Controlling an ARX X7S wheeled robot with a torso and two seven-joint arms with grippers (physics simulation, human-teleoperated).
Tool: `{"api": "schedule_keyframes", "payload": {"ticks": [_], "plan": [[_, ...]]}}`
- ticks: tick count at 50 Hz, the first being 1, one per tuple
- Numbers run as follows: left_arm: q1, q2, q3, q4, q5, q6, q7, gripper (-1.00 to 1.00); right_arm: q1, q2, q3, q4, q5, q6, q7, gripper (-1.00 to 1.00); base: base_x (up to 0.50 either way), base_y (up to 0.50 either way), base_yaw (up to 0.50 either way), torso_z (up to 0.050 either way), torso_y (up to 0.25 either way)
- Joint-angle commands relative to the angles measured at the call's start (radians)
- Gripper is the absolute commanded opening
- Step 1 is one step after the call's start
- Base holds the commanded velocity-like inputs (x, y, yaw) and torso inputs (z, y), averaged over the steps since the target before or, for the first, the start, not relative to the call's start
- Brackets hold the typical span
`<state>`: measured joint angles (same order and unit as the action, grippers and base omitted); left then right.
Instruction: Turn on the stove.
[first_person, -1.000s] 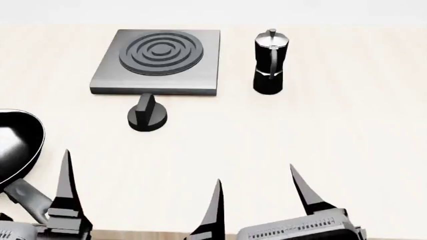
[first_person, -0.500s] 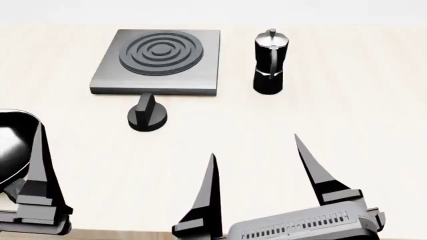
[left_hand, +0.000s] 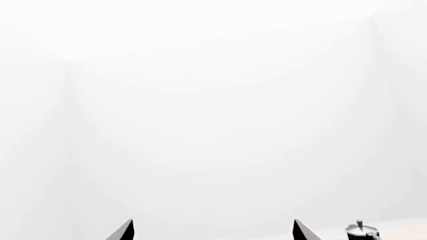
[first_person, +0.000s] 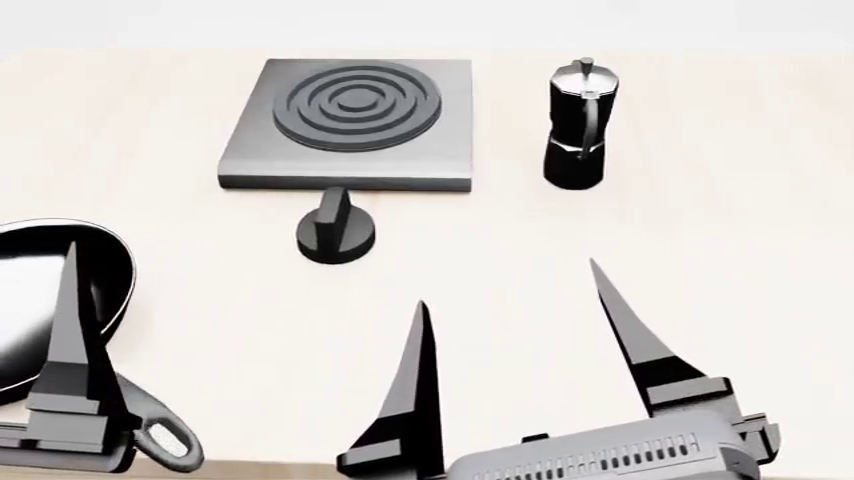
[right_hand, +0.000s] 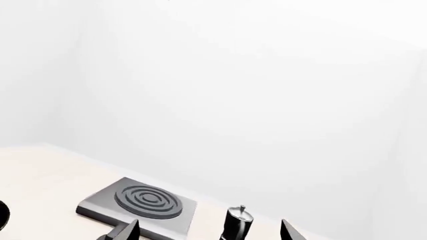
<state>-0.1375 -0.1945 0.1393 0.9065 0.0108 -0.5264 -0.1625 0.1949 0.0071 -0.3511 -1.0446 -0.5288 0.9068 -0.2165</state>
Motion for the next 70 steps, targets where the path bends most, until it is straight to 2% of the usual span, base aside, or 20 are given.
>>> {"api": "schedule_keyframes", "payload": {"ticks": [1,59,70], "plan": [[0.002,-0.009,0.009,0.002,0.002,0.001,-0.009,1.00,-0.001,-0.005,-0.009,-0.002,-0.015,-0.001,-0.009,1.00,0.00,0.16,0.00,0.000,0.000],[-0.008,-0.052,0.048,-0.010,0.000,-0.001,-0.062,1.00,0.003,-0.002,-0.028,-0.001,-0.023,0.004,-0.015,1.00,0.00,0.16,0.00,0.000,0.000],[-0.010,-0.057,0.053,-0.004,-0.005,-0.010,-0.068,1.00,0.002,-0.004,-0.025,-0.002,-0.008,0.002,-0.025,1.00,0.00,0.01,0.00,0.000,0.000]]}}
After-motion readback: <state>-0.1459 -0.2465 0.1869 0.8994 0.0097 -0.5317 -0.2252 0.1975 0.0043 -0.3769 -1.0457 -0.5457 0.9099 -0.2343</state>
